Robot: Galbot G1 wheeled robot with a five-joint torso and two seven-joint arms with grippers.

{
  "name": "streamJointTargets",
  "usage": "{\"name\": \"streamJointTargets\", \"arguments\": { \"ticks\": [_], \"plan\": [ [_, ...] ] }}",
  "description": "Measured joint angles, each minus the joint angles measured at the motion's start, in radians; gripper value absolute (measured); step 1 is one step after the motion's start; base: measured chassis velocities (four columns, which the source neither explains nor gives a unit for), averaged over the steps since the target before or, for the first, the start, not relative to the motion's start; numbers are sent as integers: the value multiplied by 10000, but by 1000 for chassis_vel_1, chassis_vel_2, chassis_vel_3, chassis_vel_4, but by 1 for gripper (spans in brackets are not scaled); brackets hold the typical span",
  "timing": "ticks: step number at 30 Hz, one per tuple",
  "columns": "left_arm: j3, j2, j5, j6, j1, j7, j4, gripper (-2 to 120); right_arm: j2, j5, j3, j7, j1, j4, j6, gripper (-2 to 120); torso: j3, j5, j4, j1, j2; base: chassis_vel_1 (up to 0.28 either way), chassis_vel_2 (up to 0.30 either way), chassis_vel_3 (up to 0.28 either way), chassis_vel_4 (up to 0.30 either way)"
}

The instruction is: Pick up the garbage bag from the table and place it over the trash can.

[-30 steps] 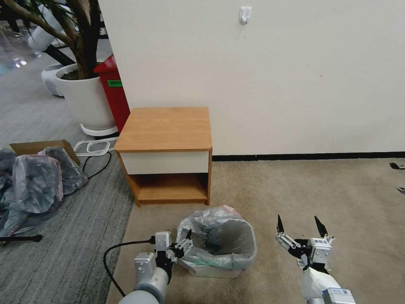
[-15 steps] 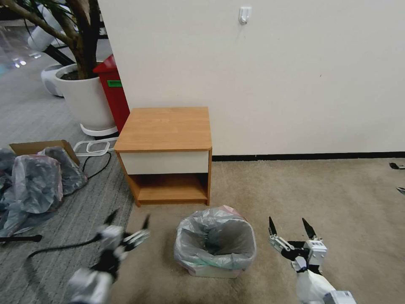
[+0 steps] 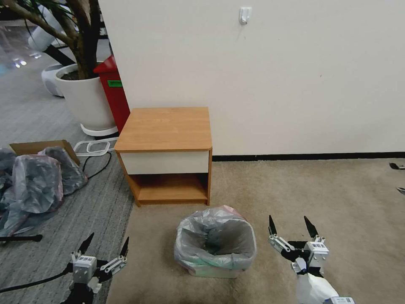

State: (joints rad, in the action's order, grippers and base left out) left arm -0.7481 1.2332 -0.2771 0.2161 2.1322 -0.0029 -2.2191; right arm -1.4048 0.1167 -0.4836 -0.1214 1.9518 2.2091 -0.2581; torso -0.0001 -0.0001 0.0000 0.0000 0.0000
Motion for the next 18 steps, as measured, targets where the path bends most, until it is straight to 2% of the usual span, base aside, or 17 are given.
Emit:
{"name": "streamJointTargets", "arguments": {
  "ticks": [18],
  "plan": [
    [55, -10, -22, -55, -48, -52, 0, 100, 4, 0, 4, -14, 0, -7, 16, 100, 0, 0, 0, 0, 0, 0, 0, 0, 0]
  ]
}}
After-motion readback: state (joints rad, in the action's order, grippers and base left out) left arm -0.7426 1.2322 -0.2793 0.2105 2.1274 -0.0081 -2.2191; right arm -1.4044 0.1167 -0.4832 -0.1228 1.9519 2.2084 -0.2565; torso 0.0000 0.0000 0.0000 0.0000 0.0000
